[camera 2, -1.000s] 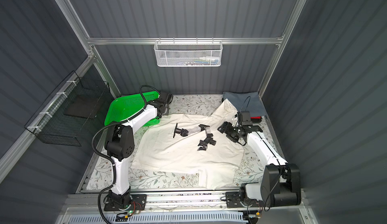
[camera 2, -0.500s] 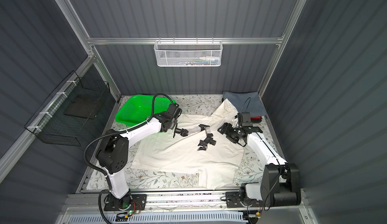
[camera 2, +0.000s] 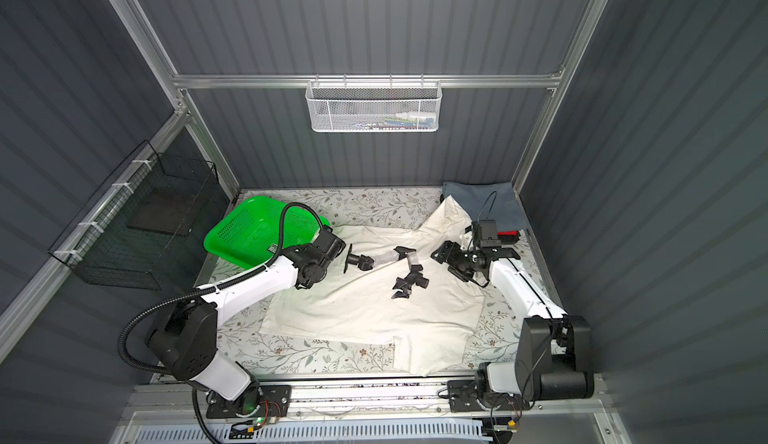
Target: Fold and stack the t-shirts
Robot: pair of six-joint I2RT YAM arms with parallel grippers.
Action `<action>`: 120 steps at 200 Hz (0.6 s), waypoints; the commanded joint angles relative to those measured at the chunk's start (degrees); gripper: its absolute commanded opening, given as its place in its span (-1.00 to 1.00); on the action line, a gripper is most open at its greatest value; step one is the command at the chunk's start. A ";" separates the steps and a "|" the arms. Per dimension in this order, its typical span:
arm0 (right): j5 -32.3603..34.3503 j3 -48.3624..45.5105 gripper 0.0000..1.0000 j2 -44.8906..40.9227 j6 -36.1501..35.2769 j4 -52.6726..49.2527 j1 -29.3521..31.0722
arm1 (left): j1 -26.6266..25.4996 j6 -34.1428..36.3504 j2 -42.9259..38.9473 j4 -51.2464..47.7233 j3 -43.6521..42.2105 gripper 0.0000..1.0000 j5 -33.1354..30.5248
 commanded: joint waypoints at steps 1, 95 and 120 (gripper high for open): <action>-0.69 1.28 0.52 -0.05 -1.06 -0.25 -0.35 | -1.38 -12.21 -1.18 -7.97 3.56 0.45 -0.25; -2.43 -0.18 0.54 -2.27 -3.64 -2.49 -1.74 | 3.25 -47.62 9.40 -13.41 29.04 0.99 0.48; -2.88 0.00 0.54 -2.53 -5.26 -3.88 -2.00 | 9.70 -51.16 13.22 -8.33 30.52 0.99 8.92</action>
